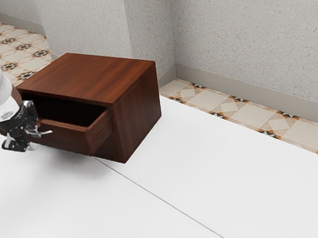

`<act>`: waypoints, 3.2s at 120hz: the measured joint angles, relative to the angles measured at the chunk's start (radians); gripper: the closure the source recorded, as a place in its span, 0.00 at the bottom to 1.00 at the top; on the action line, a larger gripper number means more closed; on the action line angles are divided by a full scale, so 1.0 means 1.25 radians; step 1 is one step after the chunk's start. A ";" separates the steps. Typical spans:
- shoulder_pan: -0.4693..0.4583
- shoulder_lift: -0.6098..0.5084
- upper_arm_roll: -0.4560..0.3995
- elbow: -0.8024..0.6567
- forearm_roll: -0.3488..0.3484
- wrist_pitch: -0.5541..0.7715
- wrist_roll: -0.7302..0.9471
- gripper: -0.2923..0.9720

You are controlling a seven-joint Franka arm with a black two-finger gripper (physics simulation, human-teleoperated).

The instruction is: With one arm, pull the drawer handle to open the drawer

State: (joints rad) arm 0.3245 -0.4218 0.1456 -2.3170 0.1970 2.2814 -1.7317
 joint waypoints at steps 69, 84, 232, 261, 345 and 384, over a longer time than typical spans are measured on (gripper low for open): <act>0.006 -0.065 0.001 -0.030 -0.005 -0.080 0.061 0.61; 0.008 -0.082 0.001 -0.038 -0.002 -0.091 0.067 0.61; 0.022 -0.156 0.001 -0.087 -0.002 -0.124 0.084 0.56; 0.021 -0.156 0.001 -0.084 -0.001 -0.126 0.085 0.55; 0.021 -0.156 -0.008 -0.038 -0.002 -0.170 0.085 0.57; 0.012 -0.135 -0.070 0.060 -0.010 -0.234 0.079 0.70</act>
State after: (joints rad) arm 0.3396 -0.5909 0.0575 -2.2424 0.1846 1.9887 -1.6328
